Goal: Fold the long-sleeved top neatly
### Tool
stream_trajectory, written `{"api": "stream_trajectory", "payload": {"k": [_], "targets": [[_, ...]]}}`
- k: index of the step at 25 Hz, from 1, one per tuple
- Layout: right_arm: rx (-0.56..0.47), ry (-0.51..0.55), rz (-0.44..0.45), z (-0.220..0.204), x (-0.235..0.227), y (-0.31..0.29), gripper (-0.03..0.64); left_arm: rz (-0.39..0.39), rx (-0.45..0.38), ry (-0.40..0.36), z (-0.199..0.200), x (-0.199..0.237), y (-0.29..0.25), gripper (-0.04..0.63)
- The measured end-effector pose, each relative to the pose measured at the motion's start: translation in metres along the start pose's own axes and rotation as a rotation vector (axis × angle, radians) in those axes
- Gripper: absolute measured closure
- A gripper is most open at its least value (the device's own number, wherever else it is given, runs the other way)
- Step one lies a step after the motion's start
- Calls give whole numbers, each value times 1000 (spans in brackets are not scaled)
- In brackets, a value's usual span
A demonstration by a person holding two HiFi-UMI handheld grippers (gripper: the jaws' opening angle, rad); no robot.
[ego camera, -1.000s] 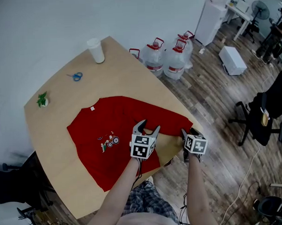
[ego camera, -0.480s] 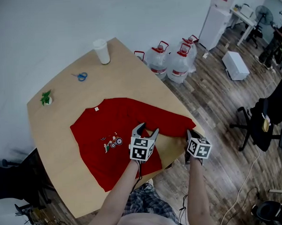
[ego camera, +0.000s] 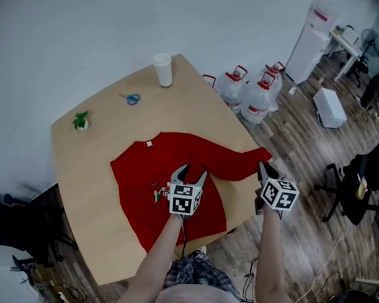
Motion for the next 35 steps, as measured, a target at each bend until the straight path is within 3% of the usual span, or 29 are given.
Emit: {"api": "stream_trajectory", "payload": {"k": [11,20,29,35], "targets": [[-31,142,230,47,128,-53,581,177,-76,86,18,94,56,334],[-36,278,468,58,262,-94,581,300,-108,154,4,163,112,336],[59,464,742,7,398,-114,581,416,-120,227,-24,221,173,336],[163,630,846,-53,450,-117,581,471,-113,266,-45,244,203,336]]}}
Point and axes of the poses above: the fingertips, and each gripper's own axes: y backward along the fingers, x to its left, z out of its top, the point moved 2 cm from there along y, backward along the fingers, and after that the axes turned 2 degrees about -z, right-handed, at the moved point
